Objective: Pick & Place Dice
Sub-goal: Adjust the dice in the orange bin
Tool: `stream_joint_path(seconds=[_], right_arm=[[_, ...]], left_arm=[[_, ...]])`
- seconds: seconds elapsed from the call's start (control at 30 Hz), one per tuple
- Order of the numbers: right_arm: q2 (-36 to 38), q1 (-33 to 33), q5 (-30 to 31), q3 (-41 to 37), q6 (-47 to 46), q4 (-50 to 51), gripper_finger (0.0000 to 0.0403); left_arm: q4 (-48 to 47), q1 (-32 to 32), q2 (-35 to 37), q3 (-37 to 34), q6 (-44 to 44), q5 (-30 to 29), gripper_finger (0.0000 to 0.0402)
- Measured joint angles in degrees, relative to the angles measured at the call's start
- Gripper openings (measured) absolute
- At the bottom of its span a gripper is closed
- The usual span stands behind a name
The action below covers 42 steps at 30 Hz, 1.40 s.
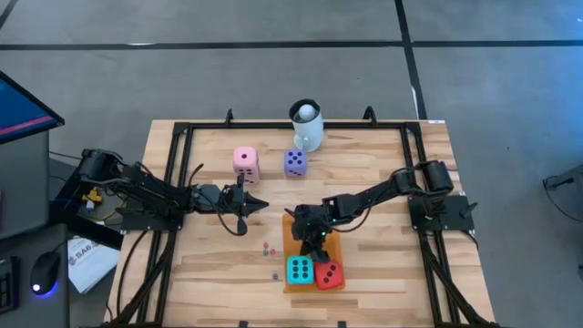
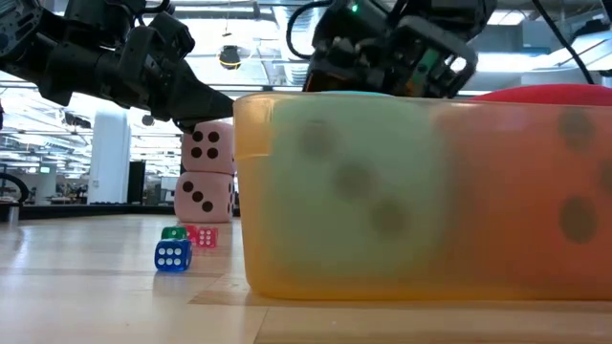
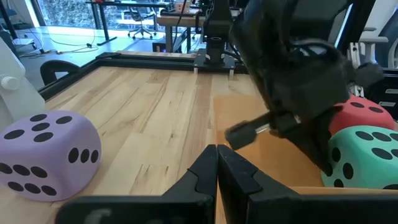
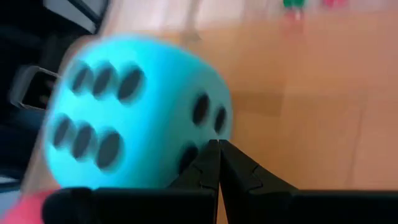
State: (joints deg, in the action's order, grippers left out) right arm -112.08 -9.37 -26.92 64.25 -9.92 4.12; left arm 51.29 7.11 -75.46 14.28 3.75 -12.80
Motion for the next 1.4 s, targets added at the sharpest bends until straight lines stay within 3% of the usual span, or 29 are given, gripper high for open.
stream_joint_path(seconds=[0.23, 0.8, 1.23, 1.4], right_arm=[[0.7, 0.1, -0.3, 0.1, 0.6, -0.1, 0.0], [0.7, -0.1, -9.4, 0.1, 4.6, -0.2, 0.0], [0.7, 0.8, -9.3, 0.1, 4.0, 0.0, 0.0], [0.8, 0.2, -13.0, 0.1, 3.9, 0.0, 0.0]], left_arm=[[-0.3, 0.0, 0.0, 0.0, 0.0, 0.0, 0.0], [-0.3, 0.0, 0.0, 0.0, 0.0, 0.0, 0.0], [-0.3, 0.0, 0.0, 0.0, 0.0, 0.0, 0.0], [-0.3, 0.0, 0.0, 0.0, 0.0, 0.0, 0.0]])
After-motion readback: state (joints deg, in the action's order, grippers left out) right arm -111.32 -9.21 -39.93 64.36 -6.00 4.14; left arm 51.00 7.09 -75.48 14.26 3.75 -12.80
